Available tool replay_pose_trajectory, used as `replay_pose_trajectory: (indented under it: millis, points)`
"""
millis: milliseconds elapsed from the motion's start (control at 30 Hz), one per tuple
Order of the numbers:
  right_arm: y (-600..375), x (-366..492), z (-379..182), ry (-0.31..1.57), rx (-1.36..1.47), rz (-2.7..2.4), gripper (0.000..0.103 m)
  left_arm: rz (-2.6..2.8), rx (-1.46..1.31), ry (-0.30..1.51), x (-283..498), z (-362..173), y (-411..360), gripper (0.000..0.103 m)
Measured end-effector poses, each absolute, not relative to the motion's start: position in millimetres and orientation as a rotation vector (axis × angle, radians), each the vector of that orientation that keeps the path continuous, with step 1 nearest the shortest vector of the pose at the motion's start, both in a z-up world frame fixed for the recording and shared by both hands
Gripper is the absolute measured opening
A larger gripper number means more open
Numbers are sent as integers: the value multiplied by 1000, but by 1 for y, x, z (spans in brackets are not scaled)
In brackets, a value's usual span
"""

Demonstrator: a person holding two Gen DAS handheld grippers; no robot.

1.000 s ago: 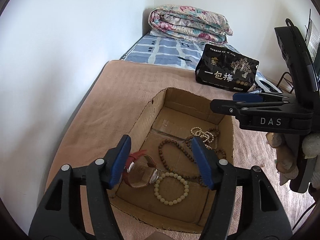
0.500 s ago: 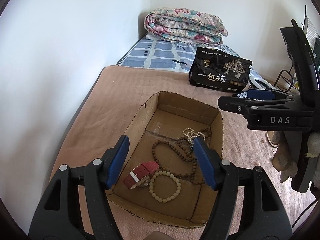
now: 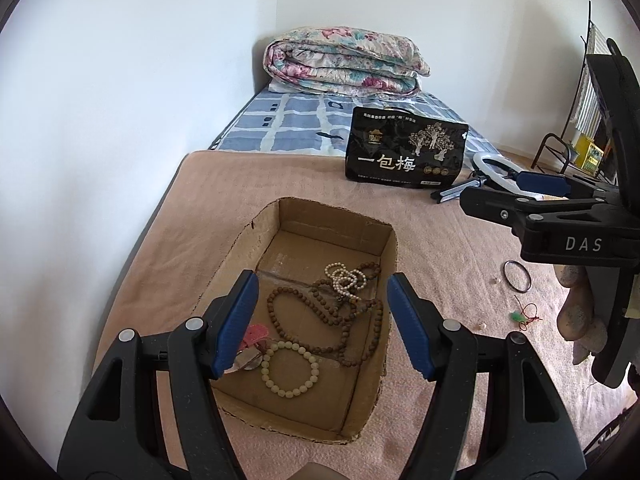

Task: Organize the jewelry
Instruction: 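Withdraw both grippers from the box back toward the bangle and pendant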

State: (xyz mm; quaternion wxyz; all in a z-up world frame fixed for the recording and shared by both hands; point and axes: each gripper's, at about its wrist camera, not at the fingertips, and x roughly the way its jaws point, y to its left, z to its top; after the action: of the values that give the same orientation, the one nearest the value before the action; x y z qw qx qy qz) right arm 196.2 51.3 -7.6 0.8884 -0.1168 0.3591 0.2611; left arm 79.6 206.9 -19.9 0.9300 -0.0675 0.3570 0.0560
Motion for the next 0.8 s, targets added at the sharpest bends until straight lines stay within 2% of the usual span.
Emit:
replay_pose_trajectory:
  millis: [800]
  points:
    - [-114, 193, 4, 723, -185, 384, 103, -72, -75, 785, 107, -25, 77, 69]
